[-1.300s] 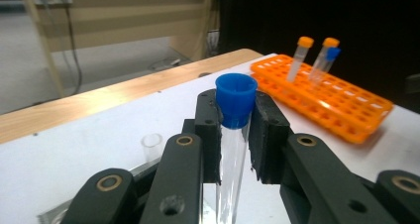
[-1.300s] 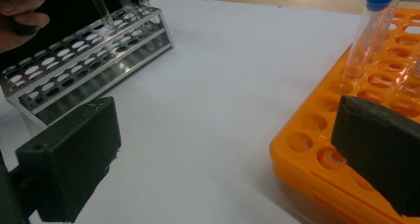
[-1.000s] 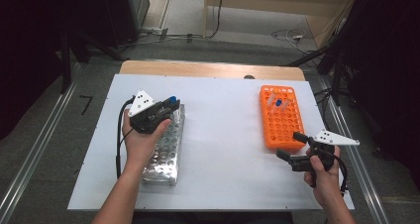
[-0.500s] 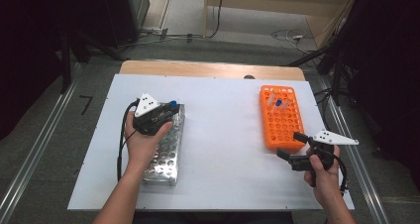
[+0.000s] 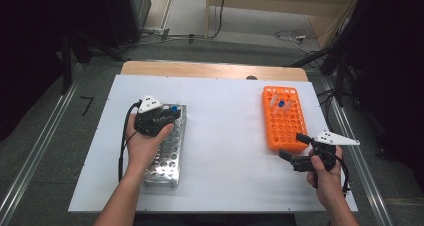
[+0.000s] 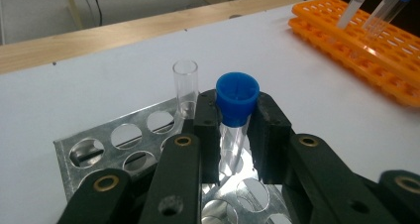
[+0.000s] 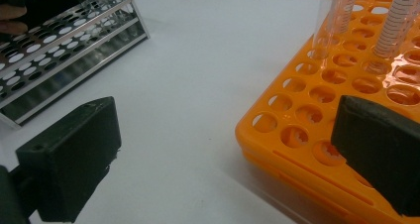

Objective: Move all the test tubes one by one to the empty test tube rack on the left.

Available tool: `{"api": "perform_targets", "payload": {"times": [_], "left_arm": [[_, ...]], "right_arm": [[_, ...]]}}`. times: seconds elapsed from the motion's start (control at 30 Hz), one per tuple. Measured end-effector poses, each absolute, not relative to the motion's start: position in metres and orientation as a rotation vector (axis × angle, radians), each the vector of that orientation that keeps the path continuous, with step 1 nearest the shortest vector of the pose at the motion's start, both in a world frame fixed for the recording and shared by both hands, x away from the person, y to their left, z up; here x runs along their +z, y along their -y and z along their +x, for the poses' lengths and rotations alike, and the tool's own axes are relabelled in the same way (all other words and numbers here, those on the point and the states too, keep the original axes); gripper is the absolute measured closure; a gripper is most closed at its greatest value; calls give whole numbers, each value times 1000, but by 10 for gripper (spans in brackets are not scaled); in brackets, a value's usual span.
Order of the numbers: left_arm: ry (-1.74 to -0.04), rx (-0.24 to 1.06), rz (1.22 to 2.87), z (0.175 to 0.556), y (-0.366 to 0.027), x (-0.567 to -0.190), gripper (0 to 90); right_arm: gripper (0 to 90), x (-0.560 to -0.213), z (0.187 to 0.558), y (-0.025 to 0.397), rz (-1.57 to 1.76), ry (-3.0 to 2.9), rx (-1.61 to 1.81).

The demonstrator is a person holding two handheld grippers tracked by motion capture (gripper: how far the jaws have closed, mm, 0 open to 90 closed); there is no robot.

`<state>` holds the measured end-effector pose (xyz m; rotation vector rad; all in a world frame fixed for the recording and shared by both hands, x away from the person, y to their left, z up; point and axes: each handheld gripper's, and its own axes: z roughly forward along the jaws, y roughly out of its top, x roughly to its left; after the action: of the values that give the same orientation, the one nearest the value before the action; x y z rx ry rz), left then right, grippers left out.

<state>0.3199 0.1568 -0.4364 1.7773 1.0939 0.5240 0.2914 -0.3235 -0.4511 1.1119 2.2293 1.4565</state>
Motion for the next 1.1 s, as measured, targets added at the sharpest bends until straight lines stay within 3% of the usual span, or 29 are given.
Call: {"api": "perform_targets", "payload": {"times": [0.2,0.33,0.5,0.73,1.1], "left_arm": [[-1092,495,1799,321,-154,-437,734],[-1092,484,1800,321,-154,-437,673],[-1069,484,1770,316,-154,-433,543],[-1017,447,1708,303,-153,-424,274],[-948,368,1674,279,-149,-424,63]], "right_arm": [[0,-452,292,323,1113,-2232,1450],[0,-451,293,322,1110,-2235,1451],[0,-449,294,321,1111,-2235,1474],[0,-444,298,319,1101,-2211,1473],[37,-436,318,313,1148,-2159,1479]]}}
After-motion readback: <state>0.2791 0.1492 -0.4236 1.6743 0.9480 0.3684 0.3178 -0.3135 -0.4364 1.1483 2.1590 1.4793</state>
